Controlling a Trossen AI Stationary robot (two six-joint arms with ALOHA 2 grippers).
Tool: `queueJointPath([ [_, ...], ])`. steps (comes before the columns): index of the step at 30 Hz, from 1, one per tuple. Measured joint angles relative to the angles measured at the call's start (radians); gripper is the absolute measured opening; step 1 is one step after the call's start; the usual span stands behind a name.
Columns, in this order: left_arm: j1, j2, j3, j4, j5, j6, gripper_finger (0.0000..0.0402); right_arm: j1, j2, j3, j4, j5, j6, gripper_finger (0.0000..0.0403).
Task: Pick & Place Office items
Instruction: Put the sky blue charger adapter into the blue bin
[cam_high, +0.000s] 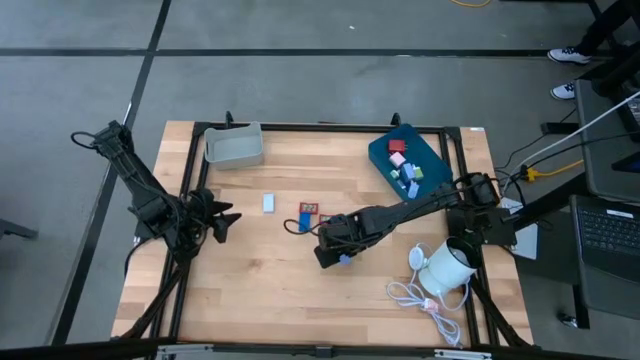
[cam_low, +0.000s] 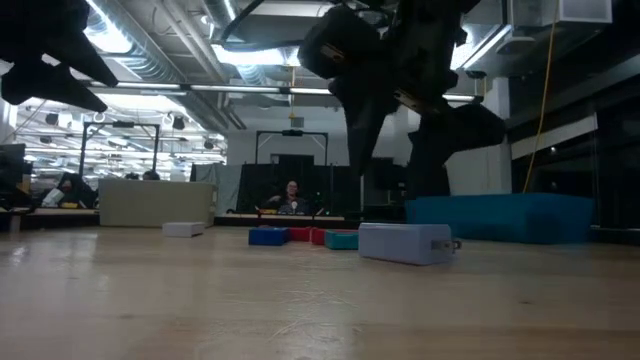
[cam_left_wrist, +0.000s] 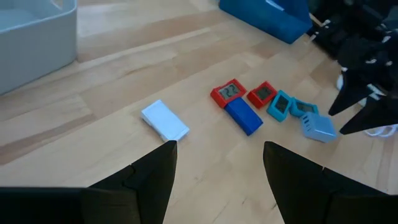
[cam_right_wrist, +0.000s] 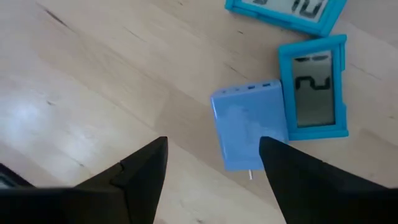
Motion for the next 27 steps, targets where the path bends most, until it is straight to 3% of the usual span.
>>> queueJointPath([
  [27, 0.001, -0.001, -0.023, -0.007, 0.012, -0.044, 0.0235, -0.064, 0.065, 0.003, 0.019, -0.083, -0.151, 0.0263],
])
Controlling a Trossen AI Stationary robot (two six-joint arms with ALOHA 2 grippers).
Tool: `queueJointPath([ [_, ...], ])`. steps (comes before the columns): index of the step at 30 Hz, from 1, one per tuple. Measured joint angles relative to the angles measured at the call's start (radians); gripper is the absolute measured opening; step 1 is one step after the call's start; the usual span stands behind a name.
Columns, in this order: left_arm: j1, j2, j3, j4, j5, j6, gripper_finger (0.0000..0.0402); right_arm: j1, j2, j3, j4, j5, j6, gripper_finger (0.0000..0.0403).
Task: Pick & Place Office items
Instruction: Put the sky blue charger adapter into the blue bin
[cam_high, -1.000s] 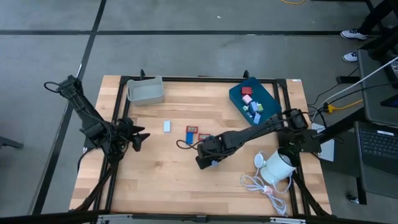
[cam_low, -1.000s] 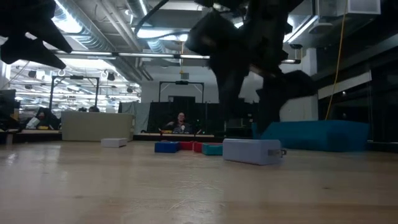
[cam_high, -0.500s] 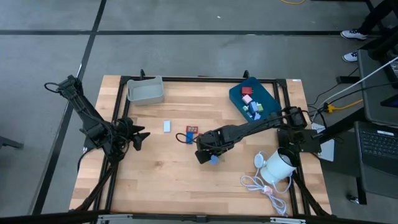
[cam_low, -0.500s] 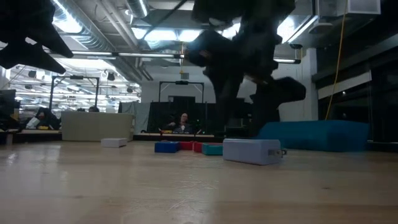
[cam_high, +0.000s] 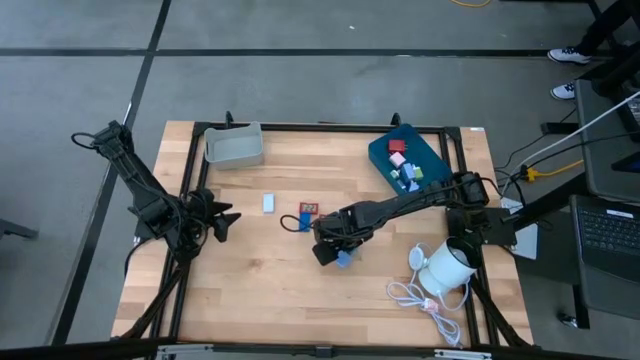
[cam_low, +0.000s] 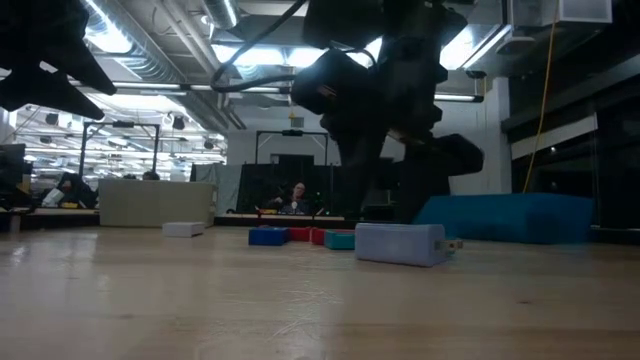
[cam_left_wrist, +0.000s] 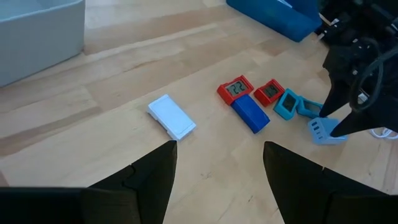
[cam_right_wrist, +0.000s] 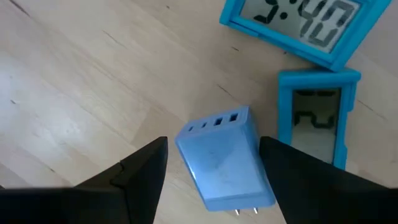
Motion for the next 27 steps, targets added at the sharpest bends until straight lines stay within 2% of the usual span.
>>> queueJointPath([
  [11, 0.0, 0.0, 0.0, -0.001, -0.001, -0.024, 0.0235, 0.029, -0.002, 0.002, -0.068, -0.051, -0.319, 0.0263],
  [21, 0.0, 0.0, 0.0, 0.007, 0.004, -0.034, 0.0235, 0.036, 0.058, 0.002, -0.02, -0.053, -0.312, 0.0263],
  [27, 0.0, 0.0, 0.0, 0.009, 0.05, -0.032, 0.0235, 0.042, 0.093, 0.007, -0.017, -0.058, -0.319, 0.0263],
])
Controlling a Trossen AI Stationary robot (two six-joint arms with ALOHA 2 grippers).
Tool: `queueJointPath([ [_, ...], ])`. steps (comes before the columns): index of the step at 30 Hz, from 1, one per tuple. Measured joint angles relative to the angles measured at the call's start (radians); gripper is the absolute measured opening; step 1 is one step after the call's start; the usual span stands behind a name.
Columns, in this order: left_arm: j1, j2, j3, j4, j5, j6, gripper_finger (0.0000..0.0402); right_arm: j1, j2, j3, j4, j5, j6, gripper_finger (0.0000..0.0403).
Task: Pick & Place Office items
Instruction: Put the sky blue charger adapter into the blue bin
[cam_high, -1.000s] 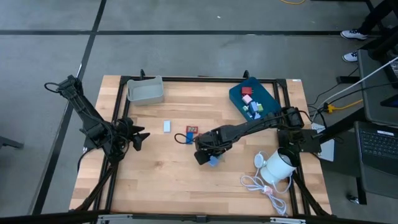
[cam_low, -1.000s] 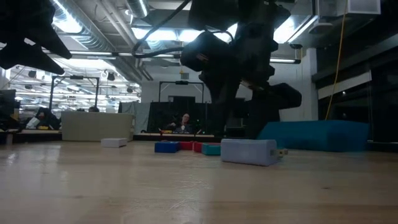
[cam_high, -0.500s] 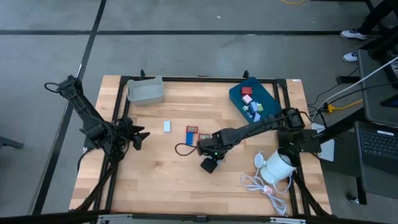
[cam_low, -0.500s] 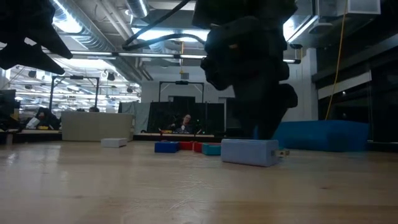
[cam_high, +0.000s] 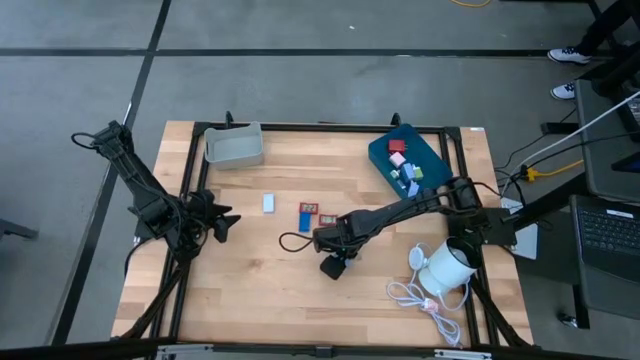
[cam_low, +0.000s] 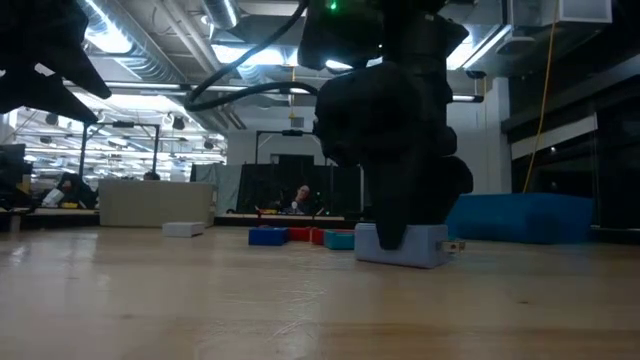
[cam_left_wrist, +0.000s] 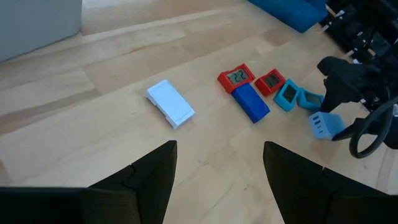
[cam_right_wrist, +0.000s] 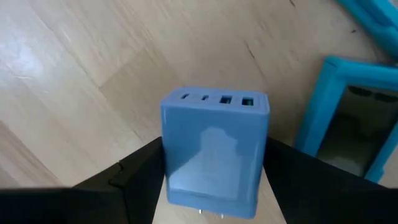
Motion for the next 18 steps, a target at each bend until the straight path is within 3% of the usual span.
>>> queueJointPath([
  [7, 0.0, 0.0, 0.0, -0.001, -0.003, 0.009, 0.0235, -0.011, 0.005, 0.0, -0.001, 0.067, 0.04, 0.0253],
  [12, 0.0, 0.0, 0.0, -0.001, -0.019, 0.009, 0.0235, -0.027, 0.005, 0.0, 0.002, 0.062, 0.045, 0.0213],
  [18, 0.0, 0.0, 0.0, -0.001, -0.043, 0.009, 0.0235, -0.045, -0.014, -0.003, 0.029, 0.03, 0.053, 0.021],
])
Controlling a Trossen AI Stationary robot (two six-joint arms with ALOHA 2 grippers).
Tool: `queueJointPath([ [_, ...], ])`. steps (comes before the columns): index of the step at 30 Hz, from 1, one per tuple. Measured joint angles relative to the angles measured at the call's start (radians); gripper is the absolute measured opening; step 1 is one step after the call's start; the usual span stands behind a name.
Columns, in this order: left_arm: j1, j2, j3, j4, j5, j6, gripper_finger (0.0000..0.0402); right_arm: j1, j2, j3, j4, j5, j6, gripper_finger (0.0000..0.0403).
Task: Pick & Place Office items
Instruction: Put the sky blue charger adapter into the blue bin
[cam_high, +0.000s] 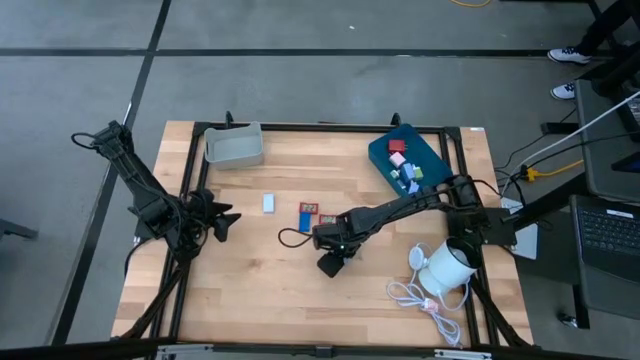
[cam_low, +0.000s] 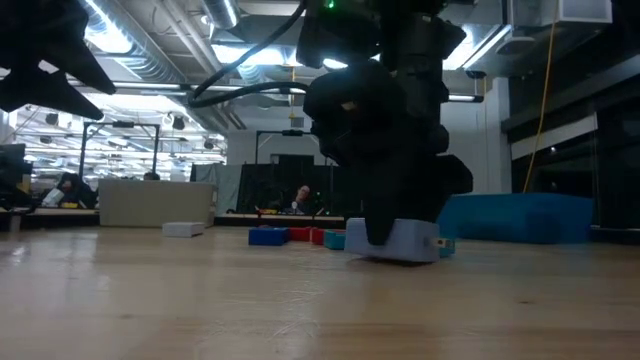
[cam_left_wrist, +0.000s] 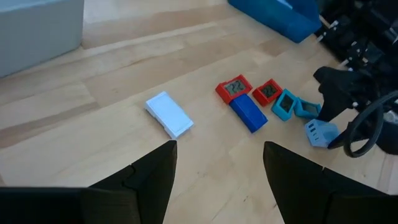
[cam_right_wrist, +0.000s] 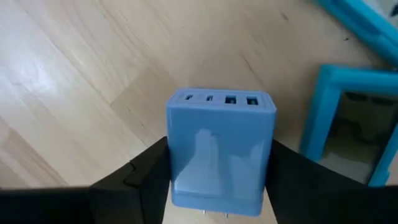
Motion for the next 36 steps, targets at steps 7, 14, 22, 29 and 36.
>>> queueJointPath([
  [7, 0.0, 0.0, 0.0, 0.0, -0.051, 0.0, 0.0235, -0.046, -0.06, 0.105, 0.025, 0.128, -0.06, 0.021],
  [14, 0.0, 0.0, 0.0, 0.0, -0.058, 0.0, 0.0235, -0.152, -0.137, 0.181, -0.052, 0.308, -0.1, 0.021],
  [22, 0.0, 0.0, 0.0, 0.0, -0.072, 0.0, 0.0235, -0.324, -0.226, 0.181, -0.304, 0.498, -0.162, 0.021],
  [29, 0.0, 0.0, 0.0, 0.0, -0.079, 0.0, 0.0235, -0.523, -0.239, 0.181, -0.483, 0.56, -0.228, 0.021],
  [36, 0.0, 0.0, 0.0, 0.0, -0.091, 0.0, 0.0235, -0.699, -0.239, 0.137, -0.528, 0.537, -0.32, 0.021],
])
